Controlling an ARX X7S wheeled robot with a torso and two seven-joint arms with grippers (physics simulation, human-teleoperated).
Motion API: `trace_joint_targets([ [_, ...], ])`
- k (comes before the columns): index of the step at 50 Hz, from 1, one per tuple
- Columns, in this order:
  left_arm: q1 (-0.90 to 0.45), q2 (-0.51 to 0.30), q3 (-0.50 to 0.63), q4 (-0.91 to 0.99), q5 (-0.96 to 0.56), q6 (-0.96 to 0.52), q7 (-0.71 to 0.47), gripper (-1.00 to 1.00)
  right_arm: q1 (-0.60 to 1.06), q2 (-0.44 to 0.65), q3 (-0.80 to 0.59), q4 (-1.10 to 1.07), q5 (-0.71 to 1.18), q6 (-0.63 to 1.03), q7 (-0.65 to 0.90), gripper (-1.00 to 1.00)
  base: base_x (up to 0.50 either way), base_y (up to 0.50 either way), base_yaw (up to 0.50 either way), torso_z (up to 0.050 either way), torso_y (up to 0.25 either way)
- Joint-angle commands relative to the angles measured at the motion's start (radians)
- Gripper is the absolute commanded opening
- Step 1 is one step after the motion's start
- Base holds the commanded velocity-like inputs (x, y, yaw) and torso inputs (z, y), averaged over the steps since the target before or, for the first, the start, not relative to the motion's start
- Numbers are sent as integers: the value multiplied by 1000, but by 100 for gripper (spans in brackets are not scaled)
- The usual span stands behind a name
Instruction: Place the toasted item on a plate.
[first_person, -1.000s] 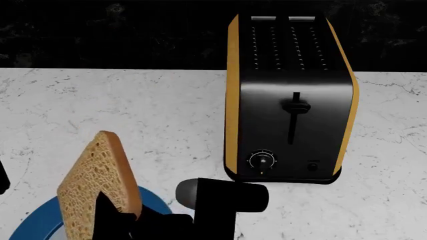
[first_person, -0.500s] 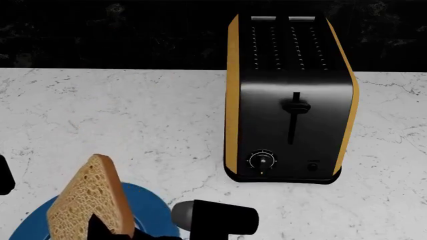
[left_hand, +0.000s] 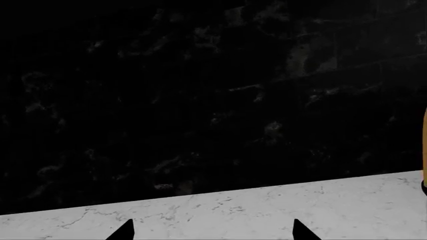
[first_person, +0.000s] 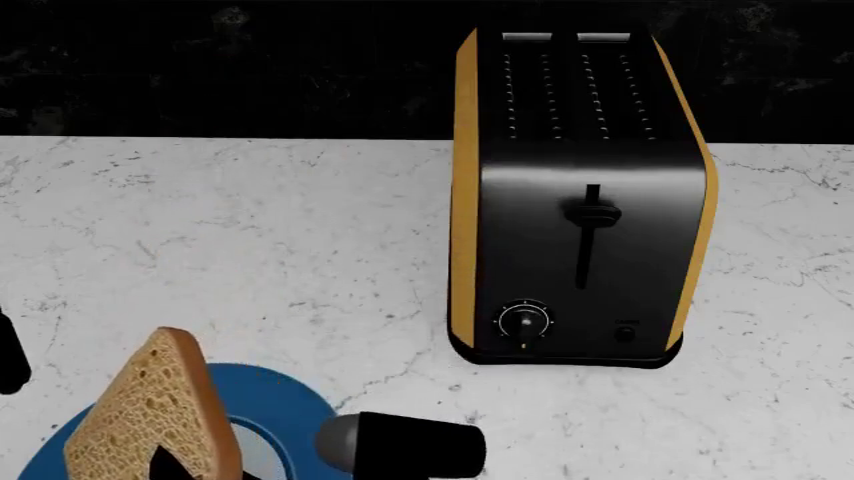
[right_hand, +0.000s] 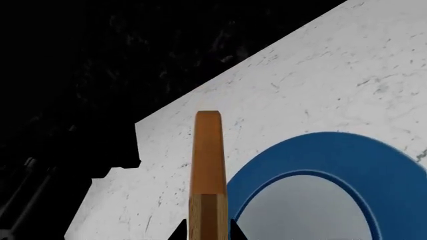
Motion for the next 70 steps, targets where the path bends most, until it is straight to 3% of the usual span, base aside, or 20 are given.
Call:
trace_joint_targets([
  [1, 1, -1, 5, -2, -1, 4, -3, 100, 0, 6, -24, 30, -31, -23, -39, -100, 0, 0, 0, 0, 0],
  [27, -13, -10, 9, -2, -10, -4, -9, 100, 10, 33, -75, 84, -76, -63, -72, -100, 0, 0, 0, 0, 0],
  [28, -11, -11, 9, -2, -9, -2, -9, 100, 9, 35, -79, 83, -77, -63, -75, 100, 0, 0, 0, 0, 0],
  [43, 5, -17, 4, 5, -13, -1, -13, 100, 11, 59, -108, 85, -113, -75, -86, 100, 0, 0, 0, 0, 0],
  [52, 8, -18, 7, 5, -15, 1, -15, 100, 38, 105, -170, 75, -268, -66, -92, 100, 0, 0, 0, 0, 0],
  [70, -20, -21, 26, -3, -20, -8, -20, 100, 43, 126, -154, -43, -157, -36, 29, 100, 0, 0, 0, 0, 0],
])
